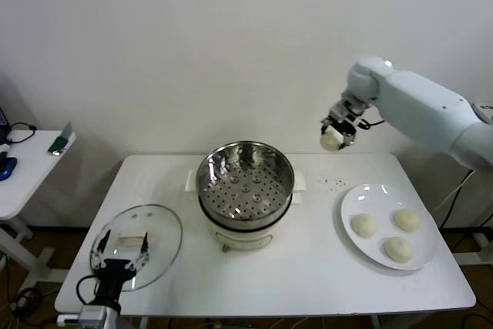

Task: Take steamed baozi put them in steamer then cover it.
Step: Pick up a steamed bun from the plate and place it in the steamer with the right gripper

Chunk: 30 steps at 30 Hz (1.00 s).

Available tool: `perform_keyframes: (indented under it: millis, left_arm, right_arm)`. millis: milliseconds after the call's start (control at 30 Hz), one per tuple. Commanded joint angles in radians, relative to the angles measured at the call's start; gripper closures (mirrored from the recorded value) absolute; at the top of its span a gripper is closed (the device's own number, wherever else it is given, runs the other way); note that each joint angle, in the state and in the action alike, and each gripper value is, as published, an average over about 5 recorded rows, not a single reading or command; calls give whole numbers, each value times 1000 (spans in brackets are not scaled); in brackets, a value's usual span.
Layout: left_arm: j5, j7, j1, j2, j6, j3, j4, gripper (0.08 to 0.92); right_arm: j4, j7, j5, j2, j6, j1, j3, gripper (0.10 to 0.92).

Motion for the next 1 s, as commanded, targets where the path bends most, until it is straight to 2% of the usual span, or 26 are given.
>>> perform_keyframes:
  millis: [33,233,467,767,1000]
  left_arm:
    - [-6,3,17,3,1,-3,-5,177]
    - [-11,2,23,3,2,-7,-9,177]
    - [-35,1,57,6,3,-27,-42,177]
    - [-50,-2,79,7,0,-45,-52,177]
    - [-47,-4,79,3,0,-42,-43,177]
  right_arm:
    - [74,-3,31,194,104,112,-69,330]
    - [97,12,-74,285,147,47,-59,330]
    - [10,47,-223,369,204,-84,-35,330]
    - [-71,81,-361,391,251,-176,-11,327]
    - [-103,97,-410,388,261,-215,-2,321]
